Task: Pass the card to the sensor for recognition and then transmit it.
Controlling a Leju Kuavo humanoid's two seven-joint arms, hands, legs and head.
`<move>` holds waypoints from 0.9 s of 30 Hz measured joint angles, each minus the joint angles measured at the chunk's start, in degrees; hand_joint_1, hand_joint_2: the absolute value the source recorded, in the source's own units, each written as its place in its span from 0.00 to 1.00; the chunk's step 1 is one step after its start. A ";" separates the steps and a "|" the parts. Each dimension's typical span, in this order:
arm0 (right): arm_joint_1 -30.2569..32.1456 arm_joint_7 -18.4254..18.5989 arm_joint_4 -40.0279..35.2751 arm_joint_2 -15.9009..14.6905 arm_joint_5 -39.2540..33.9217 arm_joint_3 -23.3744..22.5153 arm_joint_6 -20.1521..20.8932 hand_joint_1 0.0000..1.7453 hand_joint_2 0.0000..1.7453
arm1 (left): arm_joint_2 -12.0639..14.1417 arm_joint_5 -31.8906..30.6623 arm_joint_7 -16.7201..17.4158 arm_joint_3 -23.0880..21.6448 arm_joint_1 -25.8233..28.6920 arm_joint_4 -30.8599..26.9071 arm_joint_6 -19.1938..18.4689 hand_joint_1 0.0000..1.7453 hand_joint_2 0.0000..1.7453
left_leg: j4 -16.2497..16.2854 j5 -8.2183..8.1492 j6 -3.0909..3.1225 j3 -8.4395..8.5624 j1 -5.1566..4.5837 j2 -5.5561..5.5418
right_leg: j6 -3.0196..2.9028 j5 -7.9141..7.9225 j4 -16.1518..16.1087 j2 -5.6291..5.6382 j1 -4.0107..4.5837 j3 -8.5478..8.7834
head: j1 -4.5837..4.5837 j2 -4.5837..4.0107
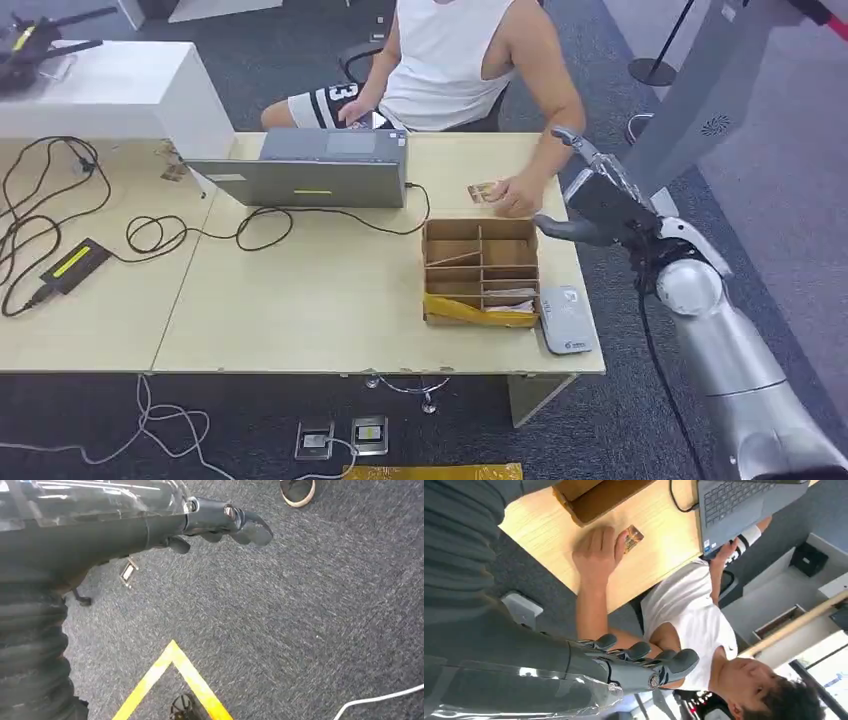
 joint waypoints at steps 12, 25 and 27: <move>10.99 4.41 -12.01 -1.29 15.43 0.04 2.62 0.00 1.00 | 0.33 -3.58 0.00 -0.31 -0.04 0.00 -0.63 0.00 1.00 | -0.01 -0.01 -0.01 -0.01 0.02 -0.01 | 0.00 0.00 0.00 -0.01 0.02 0.00 | 0.00 0.00; 18.09 3.78 -16.63 -1.27 25.35 1.18 4.29 0.00 1.00 | 0.61 -5.38 0.02 -1.68 -0.07 0.00 -1.35 0.00 1.00 | -0.02 -0.01 -0.01 -0.03 0.02 -0.02 | -0.01 0.00 0.00 -0.02 0.02 0.01 | 0.00 0.00; 18.64 3.41 -16.52 -1.18 26.71 1.53 3.76 0.00 1.00 | 0.63 -5.90 0.02 -1.81 -0.11 0.00 -1.46 0.00 1.00 | -0.03 -0.01 -0.01 -0.03 0.02 -0.02 | -0.01 -0.01 0.00 -0.02 0.02 0.01 | 0.00 0.00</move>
